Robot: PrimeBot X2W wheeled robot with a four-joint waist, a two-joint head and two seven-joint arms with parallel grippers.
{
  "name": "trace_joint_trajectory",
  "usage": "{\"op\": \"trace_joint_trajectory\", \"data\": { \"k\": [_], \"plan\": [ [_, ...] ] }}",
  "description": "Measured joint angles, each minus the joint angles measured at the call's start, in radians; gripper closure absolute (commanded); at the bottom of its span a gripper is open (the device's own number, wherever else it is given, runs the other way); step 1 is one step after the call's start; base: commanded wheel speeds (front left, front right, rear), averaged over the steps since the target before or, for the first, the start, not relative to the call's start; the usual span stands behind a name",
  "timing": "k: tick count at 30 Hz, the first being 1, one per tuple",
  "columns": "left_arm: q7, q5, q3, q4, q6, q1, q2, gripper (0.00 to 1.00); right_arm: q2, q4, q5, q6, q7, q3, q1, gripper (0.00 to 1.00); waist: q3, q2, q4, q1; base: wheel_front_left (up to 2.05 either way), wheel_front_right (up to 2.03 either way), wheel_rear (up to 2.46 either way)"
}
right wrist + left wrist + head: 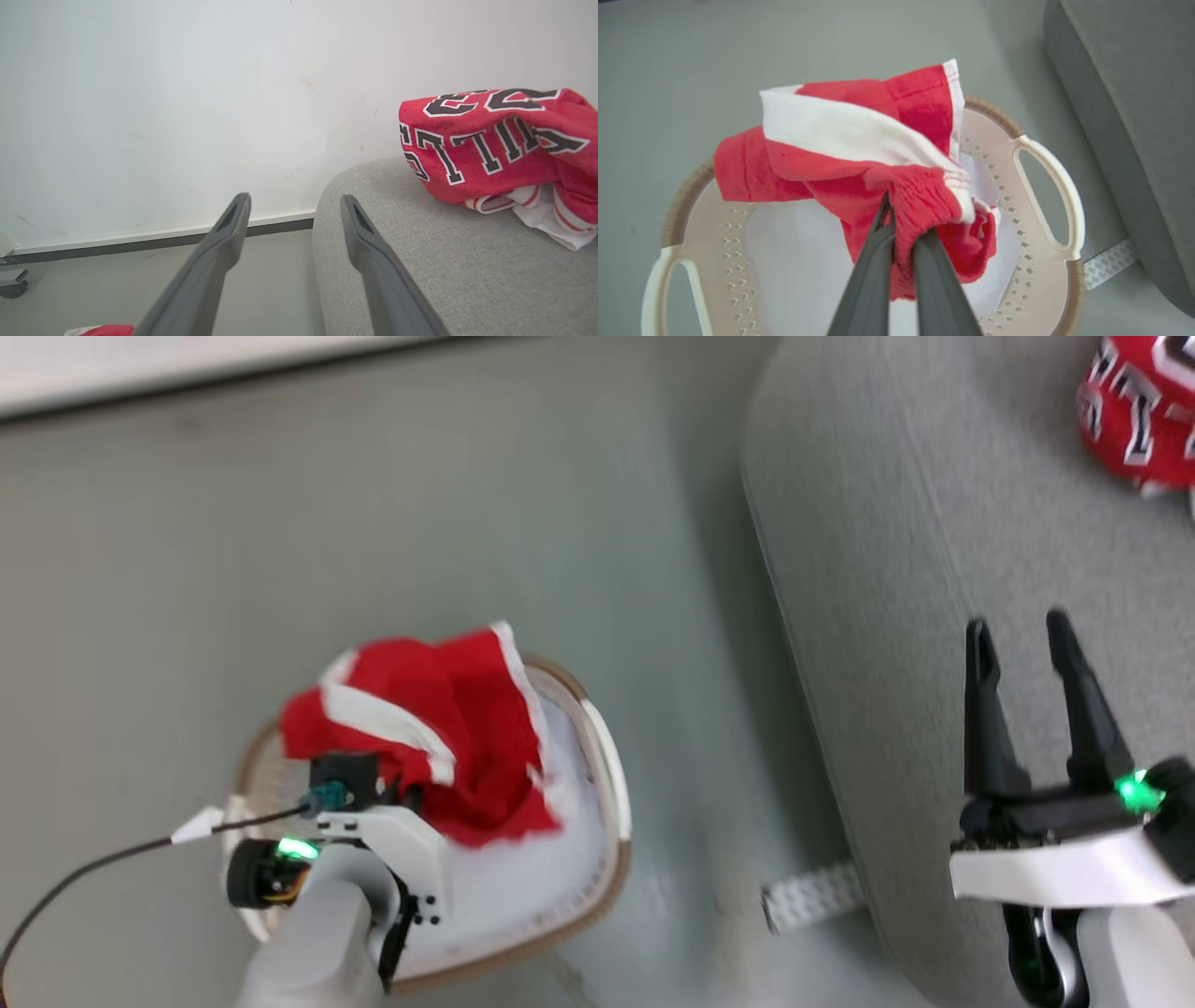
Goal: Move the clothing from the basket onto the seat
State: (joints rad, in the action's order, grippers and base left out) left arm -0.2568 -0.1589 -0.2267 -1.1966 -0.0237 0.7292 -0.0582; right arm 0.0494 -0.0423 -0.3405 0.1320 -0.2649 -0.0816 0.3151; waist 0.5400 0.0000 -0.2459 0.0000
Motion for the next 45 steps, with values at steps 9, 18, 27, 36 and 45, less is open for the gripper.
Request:
{"op": "trace_joint_trajectory", "data": {
  "k": [9, 18, 27, 36, 45],
  "plan": [
    [-0.006, -0.129, -0.072, 0.211, -0.027, -0.119, 0.008, 1.0, 0.0, -0.059, 0.059, 0.0, 0.0, 0.029, -0.135, 0.0, -0.232, 0.0, 0.103, -0.0002, 0.0, 0.0, 0.0],
    [0.004, -0.242, -0.173, 0.437, 0.034, -0.178, 0.009, 1.0, 0.0, -0.078, 0.062, 0.0, 0.0, 0.026, -0.209, 0.0, -0.426, 0.0, 0.194, -0.0003, 0.0, 0.0, 0.0],
    [0.079, -0.258, -0.178, 0.664, 0.077, -0.195, -0.006, 1.0, 0.0, -0.084, 0.056, 0.0, 0.0, -0.001, -0.269, 0.0, -0.538, 0.0001, 0.235, -0.0003, 0.0, 0.0, 0.0],
    [0.191, -0.27, -0.174, 0.946, 0.113, -0.205, -0.052, 1.0, 0.0, -0.084, 0.05, 0.0, 0.0, -0.031, -0.32, 0.0, -0.583, 0.0001, 0.233, -0.0002, 0.0, 0.0, 0.0],
    [0.254, -0.273, -0.183, 1.069, 0.14, -0.229, -0.075, 1.0, 0.0, -0.049, 0.079, 0.0, 0.0, -0.062, -0.316, 0.0, -0.578, 0.0001, 0.214, -0.0001, 0.0, 0.0, 0.0]
  ]
}}
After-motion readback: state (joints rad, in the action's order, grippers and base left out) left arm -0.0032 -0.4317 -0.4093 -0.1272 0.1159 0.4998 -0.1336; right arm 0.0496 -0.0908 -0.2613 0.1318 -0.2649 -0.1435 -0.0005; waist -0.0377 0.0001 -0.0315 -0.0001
